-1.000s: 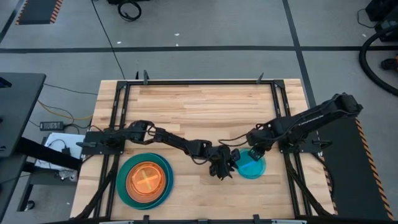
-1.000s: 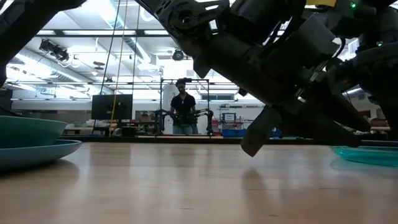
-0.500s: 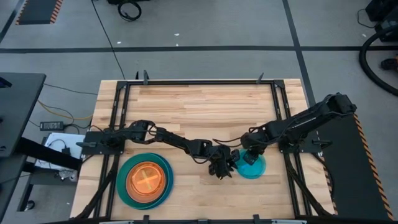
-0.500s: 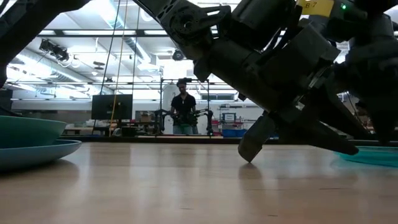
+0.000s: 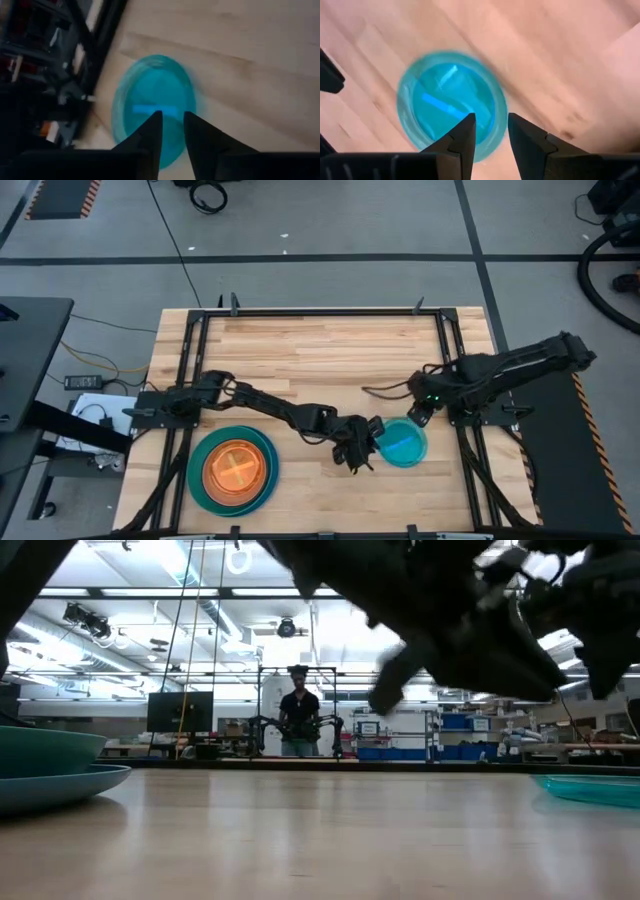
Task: Stack plastic plates
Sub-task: Stack the light blue plate on top of the orange plate
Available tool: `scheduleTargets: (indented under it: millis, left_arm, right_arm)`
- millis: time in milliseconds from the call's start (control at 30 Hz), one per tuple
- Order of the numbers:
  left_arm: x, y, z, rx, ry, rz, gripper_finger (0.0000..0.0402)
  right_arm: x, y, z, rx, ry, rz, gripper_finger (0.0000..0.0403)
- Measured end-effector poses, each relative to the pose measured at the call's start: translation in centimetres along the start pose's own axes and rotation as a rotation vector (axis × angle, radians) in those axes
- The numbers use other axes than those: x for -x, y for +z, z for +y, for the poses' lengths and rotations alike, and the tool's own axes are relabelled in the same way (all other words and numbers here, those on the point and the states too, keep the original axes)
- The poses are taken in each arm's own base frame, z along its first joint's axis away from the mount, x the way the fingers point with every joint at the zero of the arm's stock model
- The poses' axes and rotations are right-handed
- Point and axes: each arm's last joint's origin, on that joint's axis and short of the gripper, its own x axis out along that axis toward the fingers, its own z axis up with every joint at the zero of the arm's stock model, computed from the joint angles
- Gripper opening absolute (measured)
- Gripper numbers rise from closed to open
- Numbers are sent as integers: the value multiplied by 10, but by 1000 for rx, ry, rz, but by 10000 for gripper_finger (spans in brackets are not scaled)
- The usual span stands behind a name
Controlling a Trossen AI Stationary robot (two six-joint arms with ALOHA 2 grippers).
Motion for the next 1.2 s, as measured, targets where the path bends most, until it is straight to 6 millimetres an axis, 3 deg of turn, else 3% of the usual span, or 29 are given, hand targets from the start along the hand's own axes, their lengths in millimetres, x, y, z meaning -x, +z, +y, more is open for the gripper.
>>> scheduleTargets:
  millis: [167,300,667,833,1200]
  left_arm:
    - [19,-1,11,72,-30,38,64]
    - [28,1,12,146,-76,62,57]
    - [37,-5,-9,331,-304,173,56]
    - [48,4,-11,362,-344,187,56]
    - [57,31,-38,440,-446,257,56]
  right_arm:
    - [10,-5,-9,-47,45,-58,125]
    - [0,-11,-11,-71,26,-15,125]
    - [-41,-18,-7,-61,-89,140,125]
    - [-51,-14,-4,-8,-100,177,125]
    - [-67,3,-5,67,-52,251,125]
